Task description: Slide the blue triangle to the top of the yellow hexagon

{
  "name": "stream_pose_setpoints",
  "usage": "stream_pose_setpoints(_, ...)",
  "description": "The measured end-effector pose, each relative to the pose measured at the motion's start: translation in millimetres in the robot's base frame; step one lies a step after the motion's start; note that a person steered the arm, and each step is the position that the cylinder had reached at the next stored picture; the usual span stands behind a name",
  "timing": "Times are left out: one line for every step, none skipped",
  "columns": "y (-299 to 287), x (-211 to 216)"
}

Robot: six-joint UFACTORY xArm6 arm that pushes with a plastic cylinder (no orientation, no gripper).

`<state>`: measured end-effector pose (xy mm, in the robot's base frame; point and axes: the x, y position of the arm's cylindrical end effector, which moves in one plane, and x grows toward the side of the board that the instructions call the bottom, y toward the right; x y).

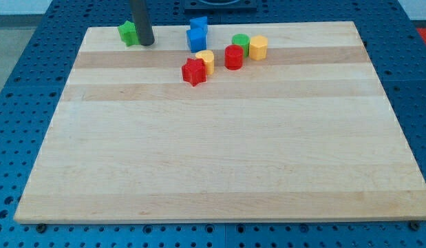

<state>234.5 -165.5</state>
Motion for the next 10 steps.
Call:
stream_pose_setpoints(-22.7, -9.6)
stream_pose_setpoints(-42.7, -9.6)
stream_pose_setpoints(-50.1, -9.6)
stream_pose_setpoints(-31.9, -3.3)
stream_pose_setpoints(-4.4, 14.8)
stream_pose_setpoints(-1.6, 35.2)
stream_pose_setpoints(0.6, 37.8)
stream_pose_setpoints(29.9, 57.8)
stream_pose_setpoints(51.7, 90.7)
stream_pose_setpoints(56.8, 136.6)
